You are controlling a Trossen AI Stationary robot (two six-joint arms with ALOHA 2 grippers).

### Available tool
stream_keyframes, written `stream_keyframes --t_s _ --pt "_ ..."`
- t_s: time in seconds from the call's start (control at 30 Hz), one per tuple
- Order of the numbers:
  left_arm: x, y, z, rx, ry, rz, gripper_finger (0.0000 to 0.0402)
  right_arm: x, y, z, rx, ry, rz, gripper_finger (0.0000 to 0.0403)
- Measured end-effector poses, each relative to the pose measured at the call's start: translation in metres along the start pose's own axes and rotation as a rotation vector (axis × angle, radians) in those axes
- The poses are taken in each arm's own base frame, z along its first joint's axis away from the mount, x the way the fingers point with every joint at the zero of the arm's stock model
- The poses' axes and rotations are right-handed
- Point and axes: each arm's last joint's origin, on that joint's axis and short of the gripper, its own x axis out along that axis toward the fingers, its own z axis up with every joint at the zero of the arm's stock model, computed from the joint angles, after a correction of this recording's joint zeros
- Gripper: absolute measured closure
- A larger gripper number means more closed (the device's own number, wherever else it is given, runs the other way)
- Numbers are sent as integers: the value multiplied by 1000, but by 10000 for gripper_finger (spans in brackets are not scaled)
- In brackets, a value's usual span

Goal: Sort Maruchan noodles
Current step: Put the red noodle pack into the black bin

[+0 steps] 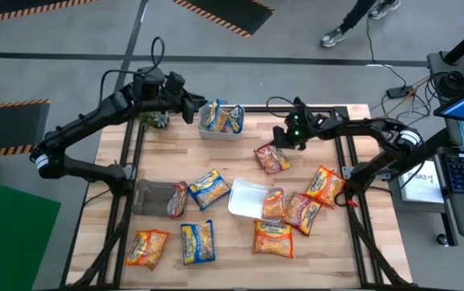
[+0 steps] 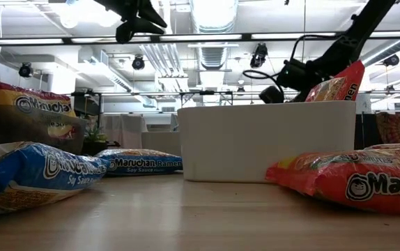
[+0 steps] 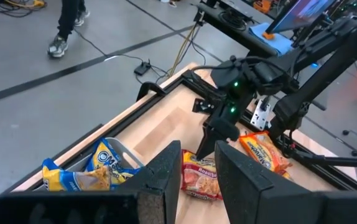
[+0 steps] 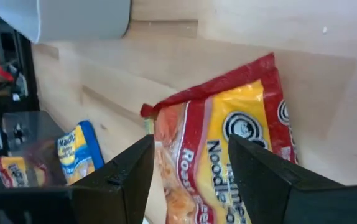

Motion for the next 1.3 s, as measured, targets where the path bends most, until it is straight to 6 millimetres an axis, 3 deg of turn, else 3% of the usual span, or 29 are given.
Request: stream_keyframes --t_s 0.17,0.43,0.63,0.83,1.1,1.3 --pt "1 0 0 24 3 0 320 -6 9 2 0 49 -30 200" --pt "1 0 0 27 3 0 320 -18 20 4 -41 145 -138 121" --pt "2 1 -1 26 6 0 320 -15 13 -13 -93 246 -253 95" --pt "2 1 -1 25 5 0 320 3 9 -25 -168 233 -211 106" --pt "2 1 -1 21 5 0 320 30 7 -13 -195 116 -145 126" --pt "2 1 -1 -11 6 0 320 45 1 -8 -193 112 -113 183"
